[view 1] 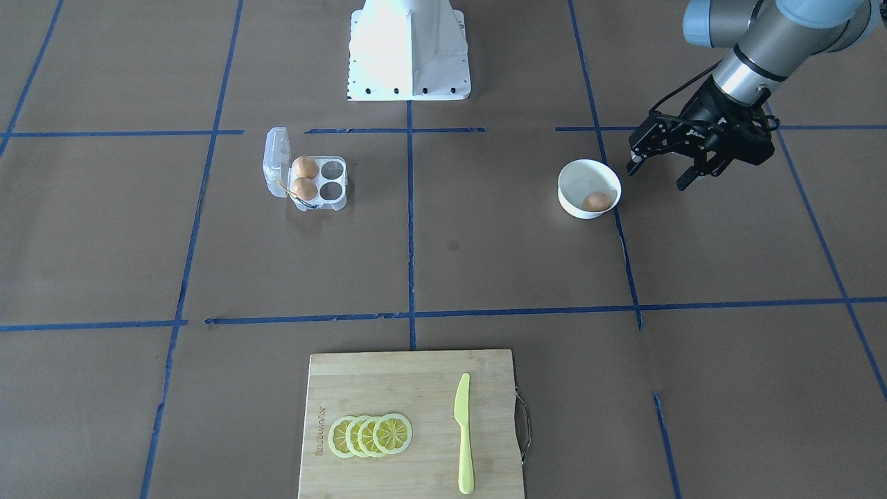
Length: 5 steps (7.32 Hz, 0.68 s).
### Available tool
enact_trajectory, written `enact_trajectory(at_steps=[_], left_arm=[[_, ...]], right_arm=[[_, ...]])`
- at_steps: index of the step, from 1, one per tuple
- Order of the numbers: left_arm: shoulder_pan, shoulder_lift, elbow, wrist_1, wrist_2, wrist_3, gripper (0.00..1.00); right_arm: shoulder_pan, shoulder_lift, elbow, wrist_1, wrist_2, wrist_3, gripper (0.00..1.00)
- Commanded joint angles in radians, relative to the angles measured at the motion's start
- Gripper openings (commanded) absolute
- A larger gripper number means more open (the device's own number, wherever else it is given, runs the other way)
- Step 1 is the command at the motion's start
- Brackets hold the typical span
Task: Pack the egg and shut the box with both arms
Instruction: 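Move the left gripper down over the brown egg in the white bowl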
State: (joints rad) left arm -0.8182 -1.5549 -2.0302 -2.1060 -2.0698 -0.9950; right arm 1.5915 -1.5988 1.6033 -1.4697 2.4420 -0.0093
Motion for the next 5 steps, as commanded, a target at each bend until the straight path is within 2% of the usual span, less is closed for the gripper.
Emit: enact_trajectory(at_steps=[1, 3, 4, 5], left_arm=[[0.184, 0.023, -0.030, 0.050, 0.187, -0.225, 1.00], [0.292, -0.106, 0.001, 0.247, 0.305, -0.326, 0.94], [0.294, -0.153, 0.004, 0.320, 0.312, -0.327, 0.89], [0.292, -0.154, 0.005, 0.324, 0.313, -0.324, 0.86]], right_arm=[[-0.001, -0.001, 0.001, 0.000, 0.002, 0.000, 1.00], [-0.001, -0.001, 0.004, 0.000, 0.002, 0.000, 1.00], [-0.001, -0.001, 0.006, 0.000, 0.002, 0.000, 1.00], [-0.001, -0.001, 0.006, 0.000, 0.002, 0.000, 1.00]])
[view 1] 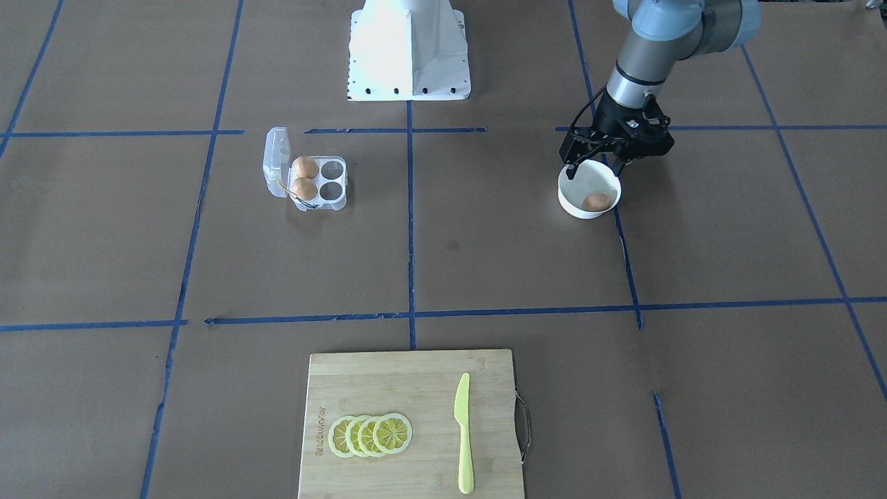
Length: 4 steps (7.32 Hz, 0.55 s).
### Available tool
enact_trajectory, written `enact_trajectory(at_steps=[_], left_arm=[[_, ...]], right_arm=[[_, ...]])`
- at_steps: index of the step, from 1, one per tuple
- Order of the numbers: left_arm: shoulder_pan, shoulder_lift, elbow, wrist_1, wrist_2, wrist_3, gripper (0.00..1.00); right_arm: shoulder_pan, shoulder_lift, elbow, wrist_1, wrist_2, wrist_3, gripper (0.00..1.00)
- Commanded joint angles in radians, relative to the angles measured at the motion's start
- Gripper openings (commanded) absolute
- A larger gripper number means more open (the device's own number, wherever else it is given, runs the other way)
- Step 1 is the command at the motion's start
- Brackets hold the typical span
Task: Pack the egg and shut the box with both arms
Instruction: 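Move the left gripper down over the brown egg in the white bowl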
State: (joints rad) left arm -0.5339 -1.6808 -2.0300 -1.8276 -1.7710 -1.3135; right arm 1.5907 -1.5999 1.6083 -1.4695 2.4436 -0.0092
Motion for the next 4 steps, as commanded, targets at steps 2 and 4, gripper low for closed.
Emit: enact_trajectory(at_steps=[2, 4], left_arm=[[0.000, -0.025, 0.019, 0.013, 0.013, 0.006, 0.85], [-0.001, -0.016, 0.039, -0.036, 0.013, 0.008, 0.83]], right_arm=[[0.000, 0.000, 0.001, -0.002, 0.002, 0.000, 1.00], [0.000, 0.000, 0.001, -0.002, 0.002, 0.000, 1.00]])
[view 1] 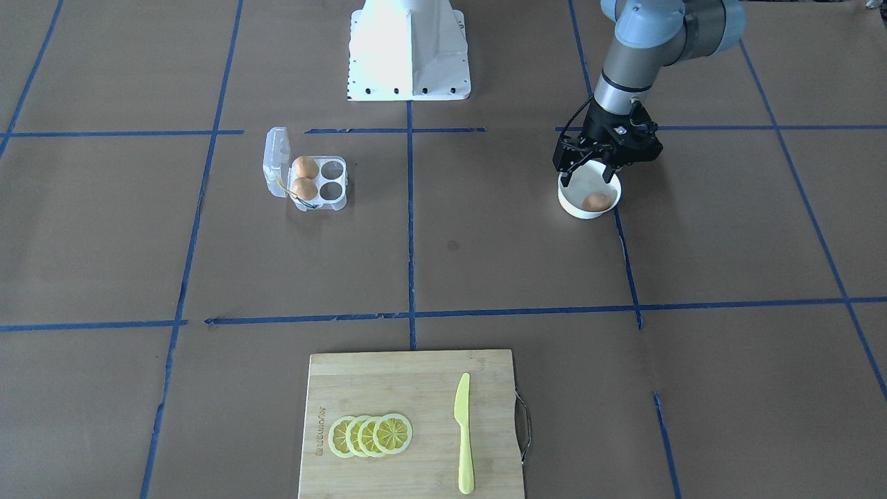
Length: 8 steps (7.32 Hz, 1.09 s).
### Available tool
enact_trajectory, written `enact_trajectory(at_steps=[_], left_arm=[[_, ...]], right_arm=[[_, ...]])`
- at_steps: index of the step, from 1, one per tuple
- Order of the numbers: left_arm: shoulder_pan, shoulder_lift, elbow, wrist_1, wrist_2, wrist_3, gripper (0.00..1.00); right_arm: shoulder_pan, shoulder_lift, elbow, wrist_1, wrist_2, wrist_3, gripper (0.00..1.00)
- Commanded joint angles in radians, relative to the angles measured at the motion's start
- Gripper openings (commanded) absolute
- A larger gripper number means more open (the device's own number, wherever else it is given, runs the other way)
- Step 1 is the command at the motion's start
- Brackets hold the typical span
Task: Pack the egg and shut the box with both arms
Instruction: 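Close the left gripper around the brown egg inside the bowl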
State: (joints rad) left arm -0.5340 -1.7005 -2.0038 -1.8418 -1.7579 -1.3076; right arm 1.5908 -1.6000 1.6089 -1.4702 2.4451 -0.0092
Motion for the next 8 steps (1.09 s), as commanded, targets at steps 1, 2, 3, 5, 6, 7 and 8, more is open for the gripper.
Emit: enact_trajectory(at_steps=[1, 2, 3, 5, 6, 7, 8], left_arm=[[-0.003, 0.025, 0.019, -0.027, 0.000, 0.014, 0.83], [-0.003, 0.066, 0.022, -0.104, 0.000, 0.024, 0.83], [-0.001, 0.067, 0.045, -0.126, 0.001, 0.024, 0.83], [0.006, 0.058, 0.068, -0.125, 0.000, 0.024, 0.83], [0.008, 0.047, 0.071, -0.119, -0.002, 0.024, 0.82], [0.008, 0.045, 0.080, -0.119, -0.002, 0.024, 0.81], [0.009, 0.044, 0.091, -0.120, -0.002, 0.024, 0.81]], right_arm=[[0.000, 0.000, 0.000, 0.001, 0.000, 0.000, 1.00], [0.000, 0.000, 0.000, 0.001, 0.002, 0.000, 1.00], [0.000, 0.000, 0.002, 0.001, 0.002, 0.000, 1.00], [0.000, 0.000, 0.003, 0.001, 0.002, 0.000, 1.00], [0.000, 0.000, 0.000, 0.001, 0.002, 0.000, 1.00], [0.000, 0.000, 0.000, 0.001, 0.000, 0.000, 1.00], [0.000, -0.003, 0.000, 0.001, 0.002, 0.000, 1.00]])
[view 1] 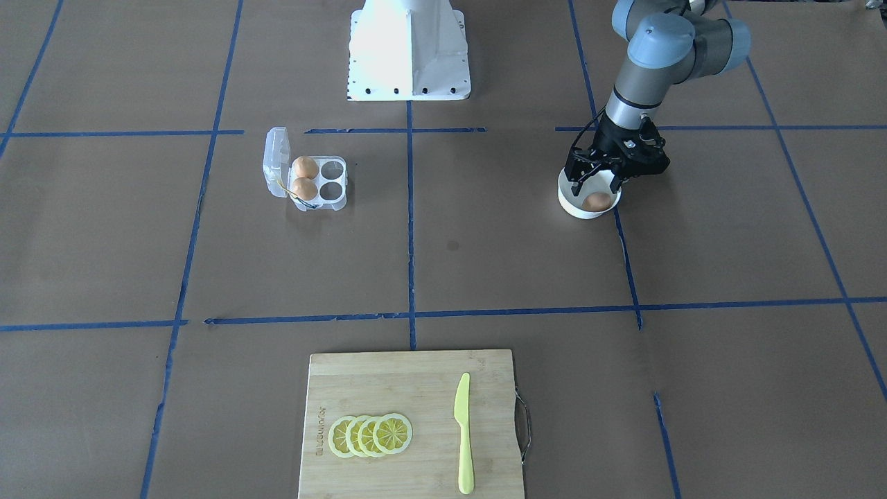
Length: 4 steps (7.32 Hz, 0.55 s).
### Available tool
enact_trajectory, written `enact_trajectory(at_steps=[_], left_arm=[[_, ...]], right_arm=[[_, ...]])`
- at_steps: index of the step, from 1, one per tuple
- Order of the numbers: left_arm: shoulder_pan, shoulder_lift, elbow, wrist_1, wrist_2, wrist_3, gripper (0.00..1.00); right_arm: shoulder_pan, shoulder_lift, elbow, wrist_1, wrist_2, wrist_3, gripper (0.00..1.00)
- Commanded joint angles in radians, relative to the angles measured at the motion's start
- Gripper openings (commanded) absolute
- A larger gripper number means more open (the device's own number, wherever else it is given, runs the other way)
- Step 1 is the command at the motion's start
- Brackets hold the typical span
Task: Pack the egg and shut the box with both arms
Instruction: 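Close the left gripper around the brown egg inside the bowl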
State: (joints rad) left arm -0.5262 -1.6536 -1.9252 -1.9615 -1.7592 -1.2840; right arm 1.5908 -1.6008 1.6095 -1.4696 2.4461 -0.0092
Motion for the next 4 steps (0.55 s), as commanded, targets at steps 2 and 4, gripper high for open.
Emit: enact_trajectory(at_steps=[2, 4], left_arm=[[0.002, -0.003, 0.017, 0.001, 0.000, 0.000, 0.81], [0.002, -0.015, 0.031, 0.001, 0.000, 0.000, 0.81]], right_arm=[[0.000, -0.007, 0.001, 0.000, 0.001, 0.000, 1.00], [0.000, -0.007, 0.003, 0.000, 0.001, 0.000, 1.00]])
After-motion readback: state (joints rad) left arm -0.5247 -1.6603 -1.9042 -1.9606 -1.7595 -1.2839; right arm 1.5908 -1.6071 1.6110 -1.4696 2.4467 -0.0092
